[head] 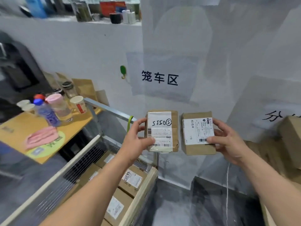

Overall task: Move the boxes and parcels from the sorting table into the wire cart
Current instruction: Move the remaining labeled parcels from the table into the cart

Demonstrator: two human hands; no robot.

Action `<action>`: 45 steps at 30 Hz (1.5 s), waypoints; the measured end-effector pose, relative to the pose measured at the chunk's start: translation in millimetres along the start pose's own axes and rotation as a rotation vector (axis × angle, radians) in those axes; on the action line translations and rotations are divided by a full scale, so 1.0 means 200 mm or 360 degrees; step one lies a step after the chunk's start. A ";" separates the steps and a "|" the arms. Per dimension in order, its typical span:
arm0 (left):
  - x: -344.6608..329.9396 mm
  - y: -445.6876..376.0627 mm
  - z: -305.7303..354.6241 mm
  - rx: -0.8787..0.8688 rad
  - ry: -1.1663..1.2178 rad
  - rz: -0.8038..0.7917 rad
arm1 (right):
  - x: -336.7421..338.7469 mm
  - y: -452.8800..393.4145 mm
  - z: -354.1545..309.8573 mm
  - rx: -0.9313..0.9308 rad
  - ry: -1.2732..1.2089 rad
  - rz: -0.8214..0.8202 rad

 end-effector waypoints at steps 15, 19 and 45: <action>1.15 0.41 0.22 -0.0069 -0.0071 0.0545 | -1.26 -0.23 -0.29 0.0115 0.0116 -0.0454; 1.35 0.50 0.26 -0.0105 -0.0099 0.0672 | -1.48 -0.29 -0.35 0.0144 0.0132 -0.0592; 1.70 0.40 -0.14 0.0106 0.0033 0.1596 | -2.24 -1.11 -0.07 -0.0084 0.0392 -0.1363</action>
Point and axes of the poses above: each hand's wrist, its own y-axis away from the middle knuckle, its own x-axis out of the back of the hand, z = x × y, the point moved 2 cm from there along -y, towards the middle knuckle, and after that the axes turned 15 degrees about y, right-handed, at the moved point
